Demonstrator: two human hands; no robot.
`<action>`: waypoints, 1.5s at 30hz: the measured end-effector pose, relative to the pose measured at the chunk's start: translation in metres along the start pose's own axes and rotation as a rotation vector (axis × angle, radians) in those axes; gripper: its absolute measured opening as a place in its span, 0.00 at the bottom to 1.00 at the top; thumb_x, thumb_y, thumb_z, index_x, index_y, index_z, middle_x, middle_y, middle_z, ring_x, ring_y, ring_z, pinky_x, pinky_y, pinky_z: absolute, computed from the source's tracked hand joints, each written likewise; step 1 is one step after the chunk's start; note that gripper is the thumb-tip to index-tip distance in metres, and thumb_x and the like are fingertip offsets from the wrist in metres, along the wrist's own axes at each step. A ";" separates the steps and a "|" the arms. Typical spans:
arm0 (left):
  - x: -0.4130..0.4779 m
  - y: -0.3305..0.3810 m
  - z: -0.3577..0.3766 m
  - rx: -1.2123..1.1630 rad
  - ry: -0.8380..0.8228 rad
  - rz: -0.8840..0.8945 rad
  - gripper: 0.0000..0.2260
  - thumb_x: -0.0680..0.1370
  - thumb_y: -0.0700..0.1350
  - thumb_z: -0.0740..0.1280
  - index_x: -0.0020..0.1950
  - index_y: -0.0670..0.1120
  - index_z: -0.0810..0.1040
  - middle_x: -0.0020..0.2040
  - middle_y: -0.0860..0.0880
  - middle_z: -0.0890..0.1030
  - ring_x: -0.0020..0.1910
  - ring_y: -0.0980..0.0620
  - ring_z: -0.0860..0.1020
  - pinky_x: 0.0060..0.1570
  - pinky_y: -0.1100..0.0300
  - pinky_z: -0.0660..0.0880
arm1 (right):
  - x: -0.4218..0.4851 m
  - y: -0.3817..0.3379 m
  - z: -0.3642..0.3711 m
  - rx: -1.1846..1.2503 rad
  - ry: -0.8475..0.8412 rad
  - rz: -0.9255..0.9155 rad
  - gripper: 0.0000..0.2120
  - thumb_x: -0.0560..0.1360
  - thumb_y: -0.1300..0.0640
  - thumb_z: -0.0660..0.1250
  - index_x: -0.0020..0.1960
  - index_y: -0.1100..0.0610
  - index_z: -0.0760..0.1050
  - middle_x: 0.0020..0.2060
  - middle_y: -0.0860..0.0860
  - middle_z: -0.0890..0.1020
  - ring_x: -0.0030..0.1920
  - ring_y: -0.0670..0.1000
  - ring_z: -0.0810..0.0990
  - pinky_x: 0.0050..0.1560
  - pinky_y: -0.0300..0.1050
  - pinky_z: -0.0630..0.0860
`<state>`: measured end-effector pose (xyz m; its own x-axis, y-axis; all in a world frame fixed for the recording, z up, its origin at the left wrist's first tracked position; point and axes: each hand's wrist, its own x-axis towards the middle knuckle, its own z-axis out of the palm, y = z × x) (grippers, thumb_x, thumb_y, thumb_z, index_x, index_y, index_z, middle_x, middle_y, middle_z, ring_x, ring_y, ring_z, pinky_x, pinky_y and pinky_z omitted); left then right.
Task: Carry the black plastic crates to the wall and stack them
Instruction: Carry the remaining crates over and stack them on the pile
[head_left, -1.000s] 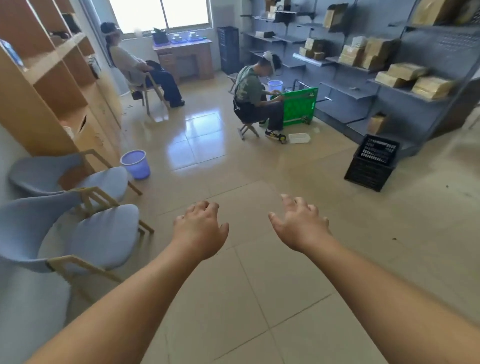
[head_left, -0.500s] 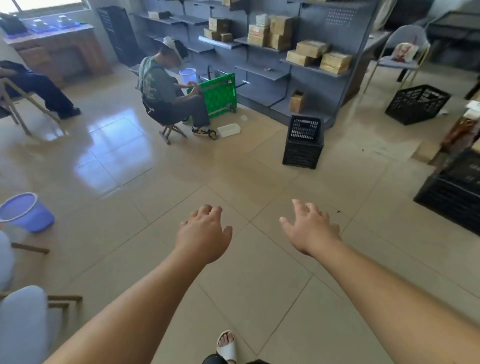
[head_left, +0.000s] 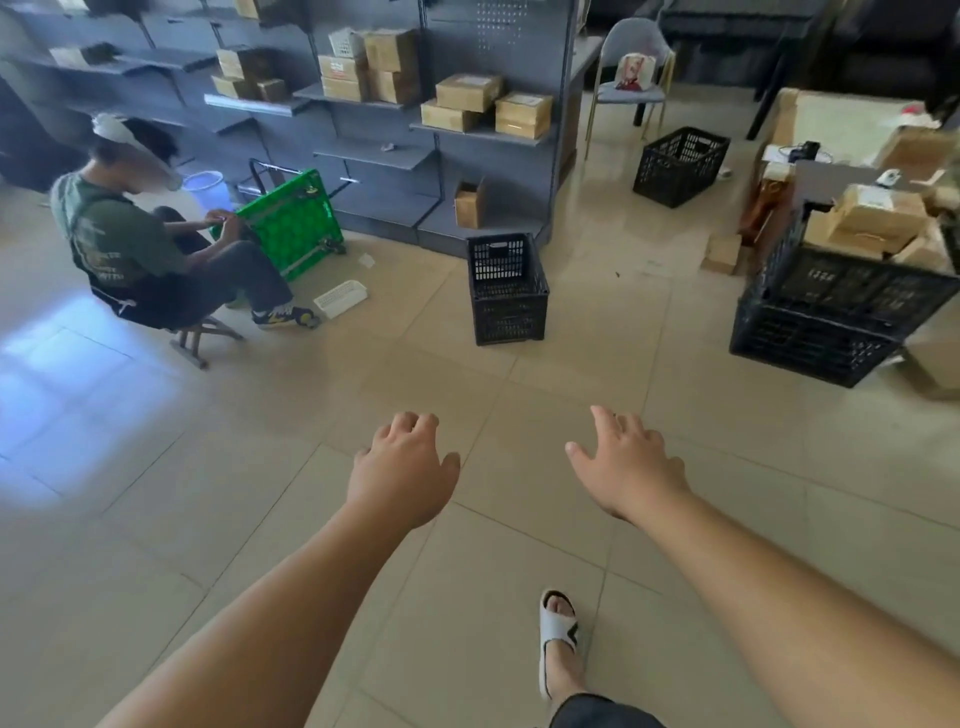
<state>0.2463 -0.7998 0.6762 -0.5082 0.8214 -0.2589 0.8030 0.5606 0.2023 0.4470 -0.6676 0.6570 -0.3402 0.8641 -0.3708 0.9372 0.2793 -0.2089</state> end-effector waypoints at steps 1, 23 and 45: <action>0.021 0.005 -0.003 0.003 0.000 0.009 0.24 0.82 0.58 0.57 0.76 0.50 0.65 0.75 0.49 0.67 0.71 0.45 0.68 0.66 0.46 0.70 | 0.020 -0.002 -0.004 0.010 0.004 0.006 0.32 0.82 0.35 0.50 0.82 0.46 0.51 0.79 0.53 0.61 0.75 0.61 0.62 0.68 0.62 0.66; 0.406 -0.025 -0.092 -0.059 0.021 -0.109 0.25 0.82 0.59 0.57 0.77 0.51 0.64 0.75 0.48 0.67 0.72 0.45 0.68 0.66 0.47 0.69 | 0.402 -0.169 -0.110 -0.102 -0.050 -0.118 0.30 0.82 0.38 0.52 0.80 0.47 0.53 0.76 0.53 0.64 0.72 0.60 0.65 0.66 0.62 0.67; 0.817 -0.071 -0.196 0.072 -0.078 -0.003 0.22 0.82 0.56 0.58 0.74 0.49 0.67 0.70 0.48 0.71 0.69 0.45 0.70 0.61 0.49 0.69 | 0.746 -0.292 -0.181 0.042 -0.066 0.164 0.29 0.82 0.38 0.54 0.79 0.48 0.57 0.73 0.53 0.68 0.71 0.60 0.67 0.64 0.59 0.71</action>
<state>-0.2872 -0.1483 0.6356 -0.4874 0.8074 -0.3325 0.8230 0.5520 0.1339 -0.0666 -0.0289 0.6055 -0.1890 0.8670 -0.4610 0.9769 0.1185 -0.1777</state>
